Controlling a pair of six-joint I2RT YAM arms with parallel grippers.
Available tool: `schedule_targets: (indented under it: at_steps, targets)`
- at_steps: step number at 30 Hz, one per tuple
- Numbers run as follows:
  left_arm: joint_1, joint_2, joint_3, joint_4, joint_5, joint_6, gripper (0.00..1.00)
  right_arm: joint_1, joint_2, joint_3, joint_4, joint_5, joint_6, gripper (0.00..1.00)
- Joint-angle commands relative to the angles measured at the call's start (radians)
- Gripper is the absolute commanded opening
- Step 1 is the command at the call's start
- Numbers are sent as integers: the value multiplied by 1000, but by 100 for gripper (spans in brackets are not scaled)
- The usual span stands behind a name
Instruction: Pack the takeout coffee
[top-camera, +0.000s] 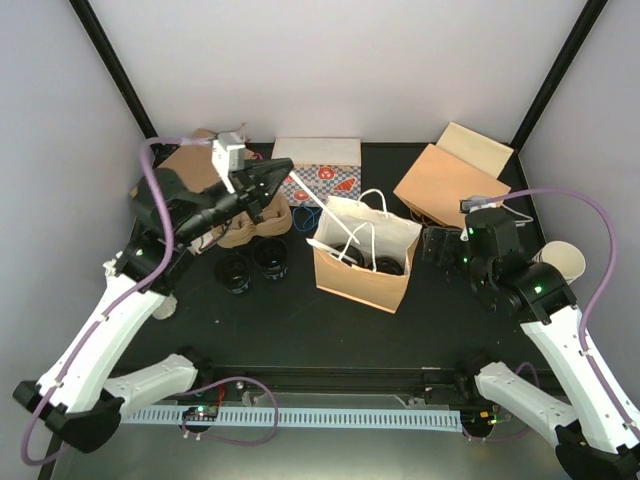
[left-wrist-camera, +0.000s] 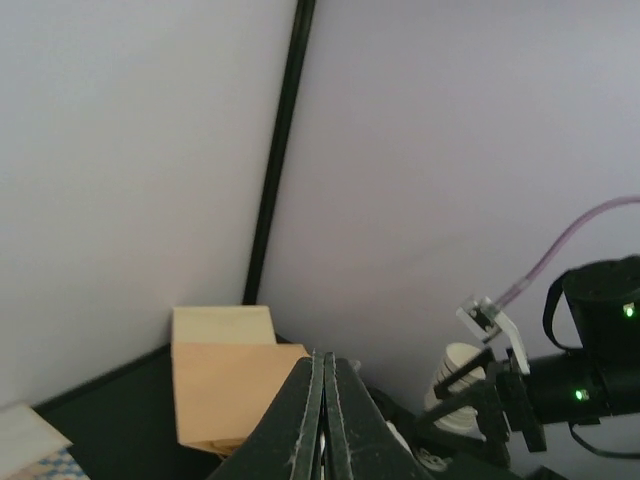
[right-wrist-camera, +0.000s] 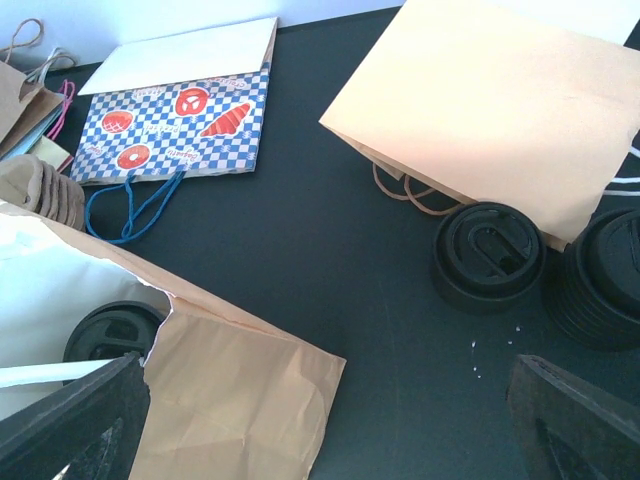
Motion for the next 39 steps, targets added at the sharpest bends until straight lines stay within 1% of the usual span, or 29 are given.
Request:
schedule_targets:
  at_steps: [1, 4, 9, 13, 19, 22, 27, 30, 32, 37, 38, 39]
  targets:
    - [-4, -86, 85, -89, -142, 88, 2, -5, -7, 28, -6, 26, -2, 100]
    - [-3, -105, 97, -120, -181, 111, 1, -5, -7, 28, -8, 29, -1, 100]
    - [-3, -84, 94, -113, -167, 103, 2, -5, -10, 25, -7, 30, -1, 100]
    - [-3, -52, 63, -65, -118, 74, 2, -5, -10, 24, -9, 31, -2, 100]
    - [-5, -9, -2, 52, -77, 26, 1, -5, -11, 24, -10, 30, -3, 100]
    - [-4, 23, -11, 81, -53, 2, 1, -5, -13, 22, -12, 31, -4, 100]
    - [-12, 89, -37, 150, -8, -72, 1, -4, -22, 23, -14, 36, -5, 100]
    - [-48, 134, -63, 199, -22, -100, 2, -5, -25, 26, -15, 40, -6, 100]
    - [-86, 170, -62, 207, -57, -99, 1, -4, -25, 30, -15, 40, -5, 100]
    - [-187, 244, -33, 206, -126, -51, 2, -4, -19, 41, -18, 43, -6, 100]
    - [-197, 254, -20, 187, -134, -35, 14, -4, -16, 43, -19, 44, -6, 100]
    - [-201, 258, -4, 144, -138, -22, 34, -4, -13, 45, -20, 44, -5, 100]
